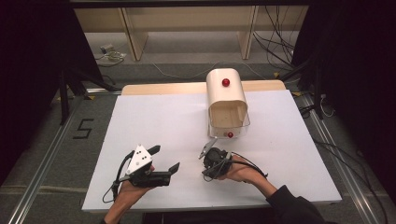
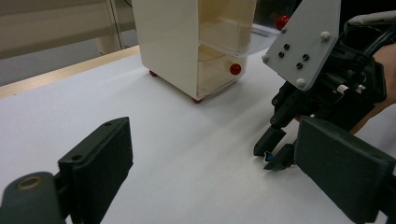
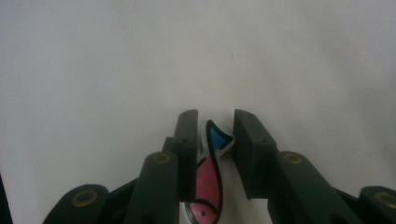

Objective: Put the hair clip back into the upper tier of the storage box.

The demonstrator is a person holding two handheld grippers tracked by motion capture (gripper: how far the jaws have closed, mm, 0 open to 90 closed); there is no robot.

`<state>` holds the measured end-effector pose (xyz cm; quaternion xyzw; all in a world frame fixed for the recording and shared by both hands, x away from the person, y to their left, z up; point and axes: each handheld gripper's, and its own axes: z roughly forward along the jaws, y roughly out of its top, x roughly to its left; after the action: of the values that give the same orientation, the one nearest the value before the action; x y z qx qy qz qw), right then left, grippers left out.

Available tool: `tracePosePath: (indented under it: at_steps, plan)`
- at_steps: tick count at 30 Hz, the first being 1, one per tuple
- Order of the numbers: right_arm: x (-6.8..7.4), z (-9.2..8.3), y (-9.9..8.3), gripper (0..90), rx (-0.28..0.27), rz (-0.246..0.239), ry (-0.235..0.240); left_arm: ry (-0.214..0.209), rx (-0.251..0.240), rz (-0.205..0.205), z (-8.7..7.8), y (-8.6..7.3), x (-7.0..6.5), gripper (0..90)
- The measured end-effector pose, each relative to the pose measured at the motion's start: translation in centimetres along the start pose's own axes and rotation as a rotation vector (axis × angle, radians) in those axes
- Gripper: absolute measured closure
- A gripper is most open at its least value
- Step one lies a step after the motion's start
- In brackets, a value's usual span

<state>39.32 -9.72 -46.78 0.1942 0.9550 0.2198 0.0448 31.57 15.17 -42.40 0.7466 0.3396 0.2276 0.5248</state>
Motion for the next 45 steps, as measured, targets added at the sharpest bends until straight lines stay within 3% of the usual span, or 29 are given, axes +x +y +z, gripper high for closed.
tracePosePath:
  at_steps: [23, 45]
  plan:
    - [0.4, -0.2, 0.2, 75.2, -0.012, 0.000, -0.017, 0.002, -0.001, -0.001, -0.1, 0.0, 0.0, 11.3]
    - [-0.1, -1.6, 0.2, 75.4, -0.096, 0.005, -0.038, 0.004, 0.000, 0.001, -0.1, 0.0, 0.0, 11.3]
